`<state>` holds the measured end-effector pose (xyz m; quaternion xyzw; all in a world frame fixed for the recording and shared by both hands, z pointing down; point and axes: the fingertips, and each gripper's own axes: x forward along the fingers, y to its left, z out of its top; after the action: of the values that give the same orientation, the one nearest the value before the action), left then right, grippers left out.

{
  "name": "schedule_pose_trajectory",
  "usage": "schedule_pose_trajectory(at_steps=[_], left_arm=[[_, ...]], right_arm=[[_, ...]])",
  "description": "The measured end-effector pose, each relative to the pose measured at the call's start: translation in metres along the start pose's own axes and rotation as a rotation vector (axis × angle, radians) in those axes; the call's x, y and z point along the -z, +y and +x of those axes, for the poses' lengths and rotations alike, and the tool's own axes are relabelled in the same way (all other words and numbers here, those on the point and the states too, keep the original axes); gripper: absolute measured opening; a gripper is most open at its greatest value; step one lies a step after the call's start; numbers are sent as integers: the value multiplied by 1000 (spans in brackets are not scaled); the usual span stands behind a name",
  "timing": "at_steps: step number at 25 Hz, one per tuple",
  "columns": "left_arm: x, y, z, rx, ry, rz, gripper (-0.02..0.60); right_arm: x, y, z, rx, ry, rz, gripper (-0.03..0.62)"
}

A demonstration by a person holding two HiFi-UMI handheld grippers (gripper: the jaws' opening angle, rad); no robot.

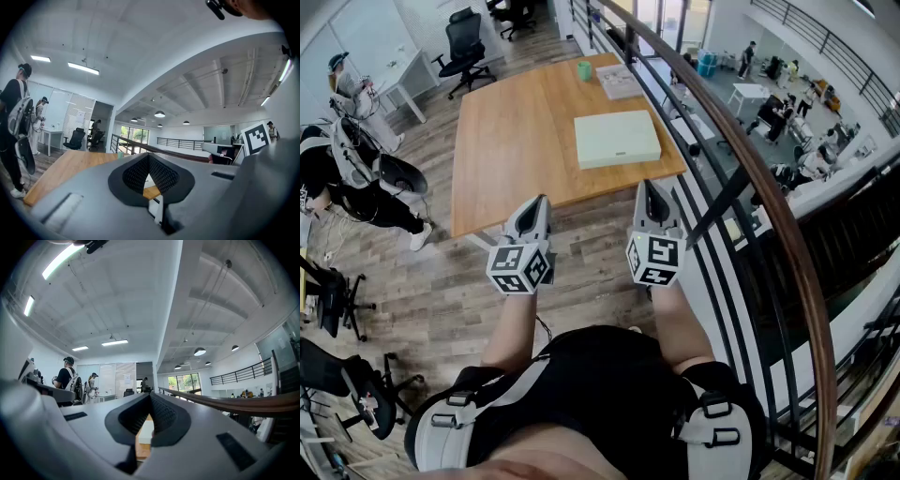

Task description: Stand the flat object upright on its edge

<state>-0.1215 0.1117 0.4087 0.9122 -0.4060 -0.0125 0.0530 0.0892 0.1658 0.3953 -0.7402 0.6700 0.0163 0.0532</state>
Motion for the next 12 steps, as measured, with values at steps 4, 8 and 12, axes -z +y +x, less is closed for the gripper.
schedule_pose_trajectory(at_steps=[4, 8, 12], left_arm=[[1, -1, -5, 2, -12, 20, 5], [0, -3, -9, 22, -20, 25, 5], [1, 4, -12, 31, -20, 21, 5]], right_arm=[[-2, 7, -3, -21, -18, 17, 6], [4, 15, -6, -31, -11, 13, 6], [6, 26, -8, -28, -10, 11, 6]])
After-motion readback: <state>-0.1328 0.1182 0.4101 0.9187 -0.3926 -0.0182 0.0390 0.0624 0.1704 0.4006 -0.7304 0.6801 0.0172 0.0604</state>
